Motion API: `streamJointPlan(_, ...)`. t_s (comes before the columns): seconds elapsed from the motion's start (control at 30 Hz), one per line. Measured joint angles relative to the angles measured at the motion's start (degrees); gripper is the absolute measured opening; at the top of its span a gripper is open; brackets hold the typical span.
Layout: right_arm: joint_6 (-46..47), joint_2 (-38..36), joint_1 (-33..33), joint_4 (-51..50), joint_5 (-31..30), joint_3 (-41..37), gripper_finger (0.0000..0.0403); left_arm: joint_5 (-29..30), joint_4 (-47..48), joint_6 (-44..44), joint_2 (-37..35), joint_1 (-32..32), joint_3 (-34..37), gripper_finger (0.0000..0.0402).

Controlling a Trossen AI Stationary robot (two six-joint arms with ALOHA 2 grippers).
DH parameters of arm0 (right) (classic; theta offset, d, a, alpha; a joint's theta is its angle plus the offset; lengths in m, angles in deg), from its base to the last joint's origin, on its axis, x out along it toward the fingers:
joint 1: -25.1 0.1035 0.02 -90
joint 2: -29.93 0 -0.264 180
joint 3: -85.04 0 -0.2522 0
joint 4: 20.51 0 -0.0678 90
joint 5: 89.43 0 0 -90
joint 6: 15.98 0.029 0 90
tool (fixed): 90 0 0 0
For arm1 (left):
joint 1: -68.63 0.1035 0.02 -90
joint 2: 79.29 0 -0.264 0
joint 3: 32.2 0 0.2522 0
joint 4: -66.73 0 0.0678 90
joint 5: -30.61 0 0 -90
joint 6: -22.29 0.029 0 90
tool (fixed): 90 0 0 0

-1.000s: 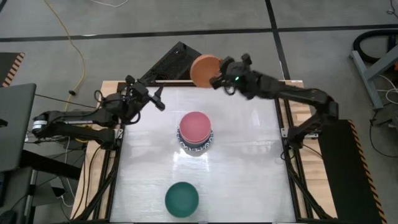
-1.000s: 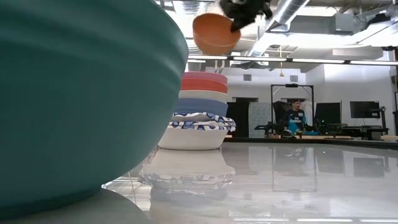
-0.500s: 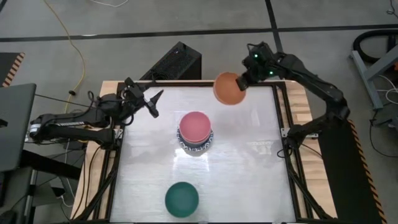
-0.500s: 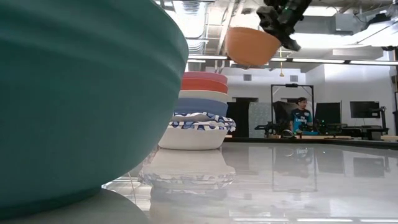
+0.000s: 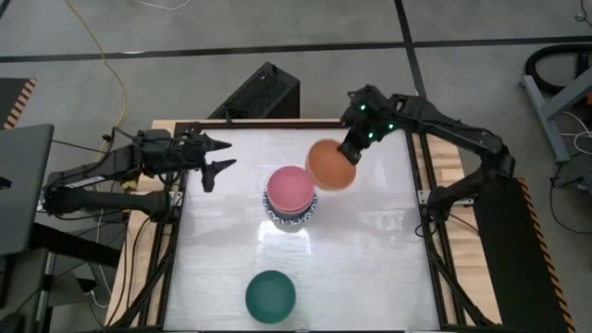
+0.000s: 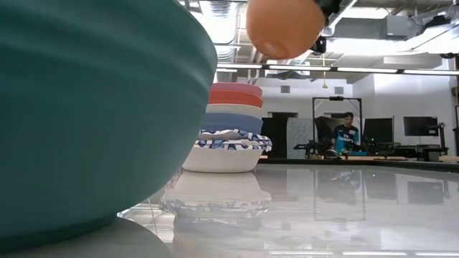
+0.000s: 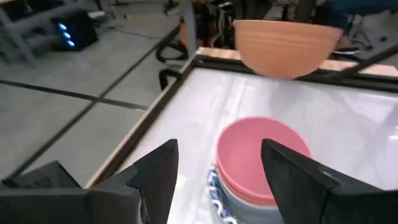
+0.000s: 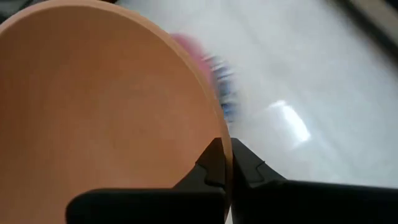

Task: Nest bowls inside each other
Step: Stack the yellow bowl on top of the pink bowl

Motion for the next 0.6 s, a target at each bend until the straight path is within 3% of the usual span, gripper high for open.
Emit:
streamJointPlan(0.17,-2.8,1.3,5.4,0.0,7.9,0.0,0.0011,-1.2,4.8,-1.2,-2.6,0.0,0.0,0.0219)
streamJointPlan(0.3,-5.5,1.8,10.6,1.4,9.8,0.0,0.0012,-5.0,6.2,-3.1,-5.7,0.0,0.2,0.0219)
streamJointPlan(0.43,-9.2,2.4,14.5,6.6,9.3,0.0,0.0012,-13.0,0.9,-4.8,-9.6,-0.1,3.0,0.0219)
streamJointPlan(0.6,-9.8,4.6,15.3,14.5,9.9,0.0,0.0012,-12.8,-5.1,-7.0,-12.6,0.0,8.1,0.0219)
